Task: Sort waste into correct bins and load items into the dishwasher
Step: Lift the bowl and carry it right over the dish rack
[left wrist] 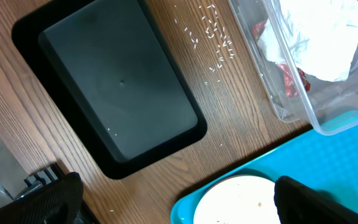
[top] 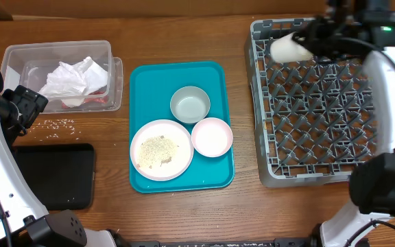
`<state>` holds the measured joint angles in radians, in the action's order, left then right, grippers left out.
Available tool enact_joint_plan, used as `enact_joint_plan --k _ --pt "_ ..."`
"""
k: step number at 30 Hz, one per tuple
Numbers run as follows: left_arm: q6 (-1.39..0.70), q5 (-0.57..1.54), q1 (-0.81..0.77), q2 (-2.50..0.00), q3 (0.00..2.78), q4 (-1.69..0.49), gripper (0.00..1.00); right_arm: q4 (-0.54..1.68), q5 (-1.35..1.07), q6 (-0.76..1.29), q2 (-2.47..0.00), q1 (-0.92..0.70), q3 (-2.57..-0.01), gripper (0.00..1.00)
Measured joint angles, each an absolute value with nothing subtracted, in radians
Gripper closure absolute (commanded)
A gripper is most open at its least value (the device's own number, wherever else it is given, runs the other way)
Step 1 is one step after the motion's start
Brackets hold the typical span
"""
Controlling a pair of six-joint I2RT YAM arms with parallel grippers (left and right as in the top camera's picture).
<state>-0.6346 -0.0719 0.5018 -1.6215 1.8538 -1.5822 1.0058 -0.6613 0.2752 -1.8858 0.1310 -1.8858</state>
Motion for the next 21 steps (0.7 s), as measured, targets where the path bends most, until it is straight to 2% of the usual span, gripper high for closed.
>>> enact_joint_plan --k 10,21 --pt "-0.635 -0.072 0.502 -1.621 1.854 -1.582 0.0 0.799 -1.028 0.242 -1.886 0.321 -1.615 0.96" --pt "-0.635 -0.072 0.502 -1.621 1.854 -1.582 0.0 0.57 -1.224 0.284 -1.89 0.365 -1.462 0.96"
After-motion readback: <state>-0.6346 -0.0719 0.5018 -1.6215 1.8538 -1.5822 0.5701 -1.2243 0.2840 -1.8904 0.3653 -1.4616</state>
